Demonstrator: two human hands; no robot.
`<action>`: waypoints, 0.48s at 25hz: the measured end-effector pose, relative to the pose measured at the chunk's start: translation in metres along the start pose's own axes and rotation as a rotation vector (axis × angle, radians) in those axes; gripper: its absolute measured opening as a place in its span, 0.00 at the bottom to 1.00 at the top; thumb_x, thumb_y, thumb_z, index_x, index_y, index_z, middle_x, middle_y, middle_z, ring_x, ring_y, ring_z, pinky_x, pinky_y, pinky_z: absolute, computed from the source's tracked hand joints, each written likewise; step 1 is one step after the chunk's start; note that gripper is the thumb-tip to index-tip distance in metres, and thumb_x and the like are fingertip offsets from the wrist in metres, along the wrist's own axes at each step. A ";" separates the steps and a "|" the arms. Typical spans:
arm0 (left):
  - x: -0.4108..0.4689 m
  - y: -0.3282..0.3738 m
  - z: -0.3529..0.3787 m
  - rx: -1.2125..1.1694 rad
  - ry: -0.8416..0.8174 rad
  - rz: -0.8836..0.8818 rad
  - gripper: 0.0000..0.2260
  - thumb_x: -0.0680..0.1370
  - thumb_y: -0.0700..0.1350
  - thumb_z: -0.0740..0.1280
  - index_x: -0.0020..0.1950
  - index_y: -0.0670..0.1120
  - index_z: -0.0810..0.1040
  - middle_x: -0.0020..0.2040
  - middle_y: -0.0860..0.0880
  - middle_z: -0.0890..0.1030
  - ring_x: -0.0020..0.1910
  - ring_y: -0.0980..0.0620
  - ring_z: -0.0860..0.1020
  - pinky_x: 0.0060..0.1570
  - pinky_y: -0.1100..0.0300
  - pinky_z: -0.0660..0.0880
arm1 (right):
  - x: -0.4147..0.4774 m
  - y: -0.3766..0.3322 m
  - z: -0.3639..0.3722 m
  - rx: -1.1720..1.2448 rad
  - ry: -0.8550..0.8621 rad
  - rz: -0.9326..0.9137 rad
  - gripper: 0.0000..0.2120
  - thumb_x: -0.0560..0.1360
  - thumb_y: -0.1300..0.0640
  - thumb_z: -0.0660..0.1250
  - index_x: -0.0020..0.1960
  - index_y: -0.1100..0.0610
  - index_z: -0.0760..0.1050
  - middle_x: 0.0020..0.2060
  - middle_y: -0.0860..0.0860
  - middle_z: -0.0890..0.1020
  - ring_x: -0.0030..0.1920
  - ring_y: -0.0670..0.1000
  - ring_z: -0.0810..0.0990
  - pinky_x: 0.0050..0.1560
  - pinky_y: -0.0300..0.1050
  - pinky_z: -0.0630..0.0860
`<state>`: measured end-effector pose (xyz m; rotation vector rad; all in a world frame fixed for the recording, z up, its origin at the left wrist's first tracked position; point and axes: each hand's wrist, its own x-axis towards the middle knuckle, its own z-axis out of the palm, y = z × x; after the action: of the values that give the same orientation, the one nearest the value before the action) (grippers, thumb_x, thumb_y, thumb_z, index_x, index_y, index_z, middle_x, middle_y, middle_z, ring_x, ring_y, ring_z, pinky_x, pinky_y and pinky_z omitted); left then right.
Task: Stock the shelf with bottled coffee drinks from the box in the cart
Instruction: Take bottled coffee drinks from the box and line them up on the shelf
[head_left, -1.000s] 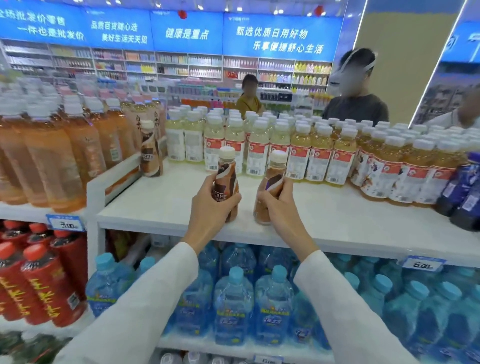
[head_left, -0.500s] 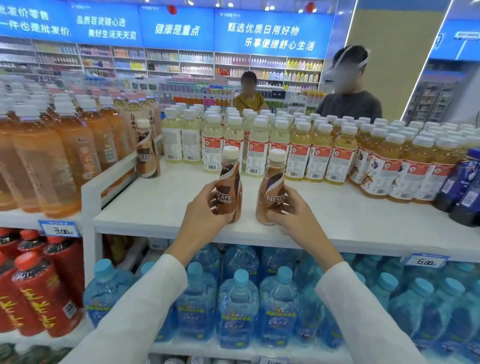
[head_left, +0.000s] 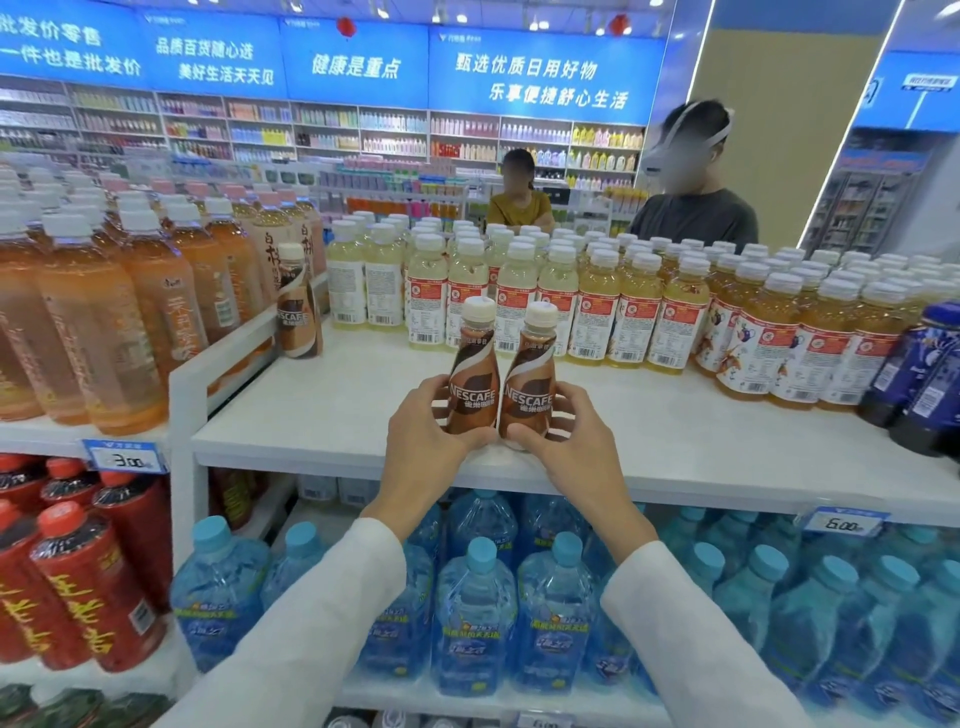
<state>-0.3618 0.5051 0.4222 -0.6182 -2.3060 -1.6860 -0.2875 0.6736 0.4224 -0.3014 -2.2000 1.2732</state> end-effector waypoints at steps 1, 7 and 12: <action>-0.001 0.000 0.001 -0.010 0.008 -0.002 0.35 0.66 0.54 0.83 0.70 0.50 0.75 0.62 0.54 0.80 0.56 0.55 0.80 0.54 0.64 0.76 | 0.000 0.000 0.002 0.015 0.011 -0.007 0.29 0.69 0.48 0.80 0.64 0.40 0.69 0.52 0.32 0.78 0.50 0.28 0.78 0.46 0.27 0.77; 0.007 -0.006 -0.009 0.020 0.072 -0.038 0.29 0.70 0.50 0.81 0.70 0.52 0.76 0.57 0.53 0.73 0.54 0.56 0.78 0.55 0.63 0.76 | 0.010 -0.009 0.021 0.058 -0.048 0.009 0.31 0.71 0.52 0.79 0.70 0.47 0.72 0.56 0.41 0.81 0.52 0.35 0.79 0.45 0.26 0.74; 0.040 -0.023 -0.041 0.108 0.161 -0.097 0.24 0.71 0.50 0.79 0.64 0.52 0.76 0.54 0.55 0.76 0.53 0.55 0.76 0.54 0.62 0.71 | 0.034 -0.034 0.075 0.031 -0.067 0.007 0.29 0.72 0.53 0.78 0.70 0.49 0.71 0.58 0.45 0.80 0.56 0.48 0.81 0.58 0.43 0.76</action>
<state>-0.4104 0.4691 0.4320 -0.3405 -2.3260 -1.5759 -0.3555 0.6173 0.4347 -0.2576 -2.2350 1.3379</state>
